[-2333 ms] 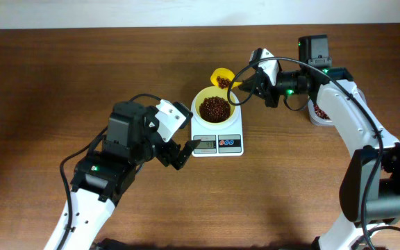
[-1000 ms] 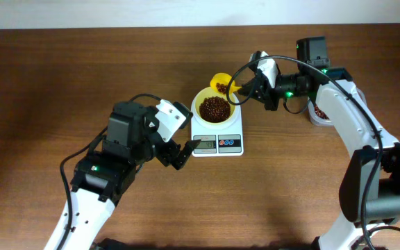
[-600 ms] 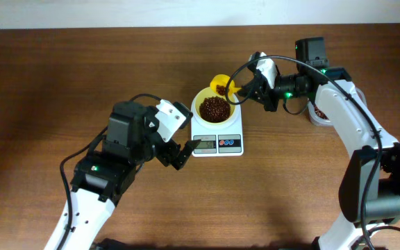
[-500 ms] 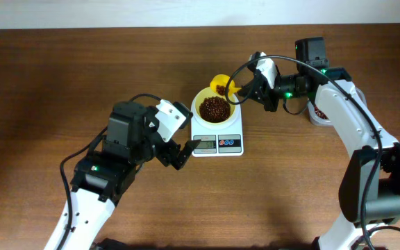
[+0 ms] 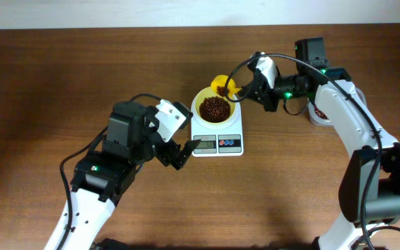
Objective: Scoop item into bowl and weigh 50g on scale
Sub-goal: 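Tilt the yellow scoop further to empty remaining beans into the bowl, then carry the empty scoop right toward the clear bean tub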
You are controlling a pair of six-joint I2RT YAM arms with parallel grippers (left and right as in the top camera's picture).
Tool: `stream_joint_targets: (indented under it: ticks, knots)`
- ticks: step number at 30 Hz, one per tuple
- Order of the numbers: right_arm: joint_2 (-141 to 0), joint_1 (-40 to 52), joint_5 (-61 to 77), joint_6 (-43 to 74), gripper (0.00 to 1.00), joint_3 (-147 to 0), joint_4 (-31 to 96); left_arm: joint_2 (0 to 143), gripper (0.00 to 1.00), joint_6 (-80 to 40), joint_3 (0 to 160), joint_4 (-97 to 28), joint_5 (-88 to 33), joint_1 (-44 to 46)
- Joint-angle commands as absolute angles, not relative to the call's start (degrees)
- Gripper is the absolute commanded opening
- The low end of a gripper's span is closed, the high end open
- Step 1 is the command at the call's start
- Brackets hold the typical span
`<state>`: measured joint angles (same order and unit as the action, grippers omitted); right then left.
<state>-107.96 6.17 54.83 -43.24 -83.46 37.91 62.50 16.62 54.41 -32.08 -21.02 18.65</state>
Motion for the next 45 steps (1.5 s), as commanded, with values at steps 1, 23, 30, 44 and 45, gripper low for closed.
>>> stream_joint_targets:
  ticks: [1, 23, 30, 44, 45]
  knots:
    - [-108.6, 6.8, 53.0, -43.0, 0.04, -84.2, 37.7, 62.7, 0.99, 15.9, 54.1, -32.0, -21.2, 18.3]
    - [-108.8, 6.8, 54.4, -41.4, 0.04, -84.2, 37.6, 62.7, 0.99, 15.9, 54.1, -32.0, -21.2, 18.3]
    - [-108.8, 6.8, 64.9, -16.3, 0.04, -84.2, 37.7, 62.7, 0.99, 15.9, 54.1, -32.0, -21.2, 18.3]
    - [-108.8, 6.7, 68.3, 24.9, 0.04, -84.2, 25.7, 62.7, 0.99, 15.9, 54.1, -32.0, -21.2, 18.3]
    - [-108.8, 6.7, 68.3, 28.6, 0.04, -84.2, 22.9, 62.7, 0.99, 15.9, 54.1, -32.0, -21.2, 18.3]
